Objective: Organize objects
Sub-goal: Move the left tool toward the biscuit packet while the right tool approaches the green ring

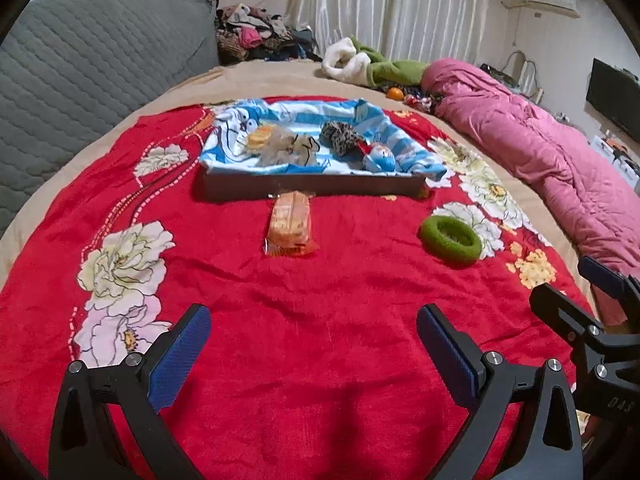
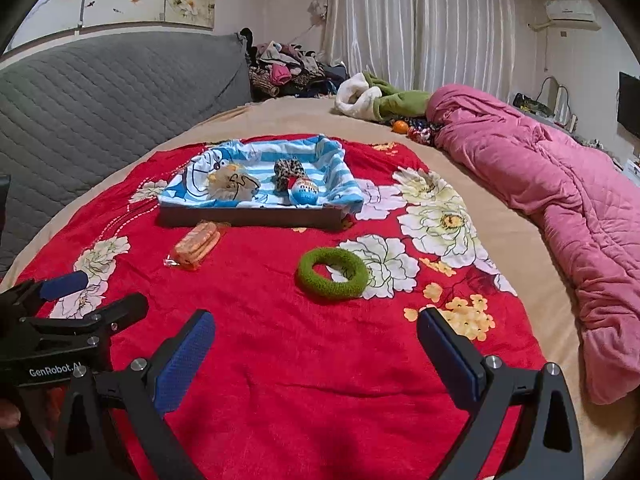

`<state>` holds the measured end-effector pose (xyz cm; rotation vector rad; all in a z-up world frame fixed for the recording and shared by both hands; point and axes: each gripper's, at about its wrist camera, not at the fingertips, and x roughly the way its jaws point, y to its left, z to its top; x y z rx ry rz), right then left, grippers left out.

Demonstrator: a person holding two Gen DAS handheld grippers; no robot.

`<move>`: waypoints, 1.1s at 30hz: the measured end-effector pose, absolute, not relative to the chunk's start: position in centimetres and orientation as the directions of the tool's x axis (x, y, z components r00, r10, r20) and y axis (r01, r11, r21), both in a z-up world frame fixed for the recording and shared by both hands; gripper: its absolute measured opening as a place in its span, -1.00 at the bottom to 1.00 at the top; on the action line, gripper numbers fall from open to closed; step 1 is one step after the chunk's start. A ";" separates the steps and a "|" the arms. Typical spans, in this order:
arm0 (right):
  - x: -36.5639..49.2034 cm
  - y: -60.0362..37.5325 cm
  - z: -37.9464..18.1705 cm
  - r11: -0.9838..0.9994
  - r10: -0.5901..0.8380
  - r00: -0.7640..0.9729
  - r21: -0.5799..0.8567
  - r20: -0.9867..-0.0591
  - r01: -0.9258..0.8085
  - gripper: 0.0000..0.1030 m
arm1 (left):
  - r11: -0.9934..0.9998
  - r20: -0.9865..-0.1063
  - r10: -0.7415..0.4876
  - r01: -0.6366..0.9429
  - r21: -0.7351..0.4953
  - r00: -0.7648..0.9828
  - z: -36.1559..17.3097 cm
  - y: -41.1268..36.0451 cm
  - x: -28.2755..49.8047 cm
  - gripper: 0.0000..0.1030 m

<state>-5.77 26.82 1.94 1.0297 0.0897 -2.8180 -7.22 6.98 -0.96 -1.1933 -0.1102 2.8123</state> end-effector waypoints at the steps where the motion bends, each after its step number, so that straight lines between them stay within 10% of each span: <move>1: -6.0 26.8 1.7 -0.989 -0.111 -0.752 -0.005 -0.650 0.150 0.97 | -0.994 -0.717 0.106 -0.049 -0.100 -0.689 -1.1 7.0 -7.3 0.98; 33: -13.4 27.0 -2.6 -0.990 -0.090 -0.698 -0.009 -0.710 0.137 0.97 | -0.991 -0.772 0.123 -0.032 -0.131 -0.624 -4.8 6.1 -15.4 0.98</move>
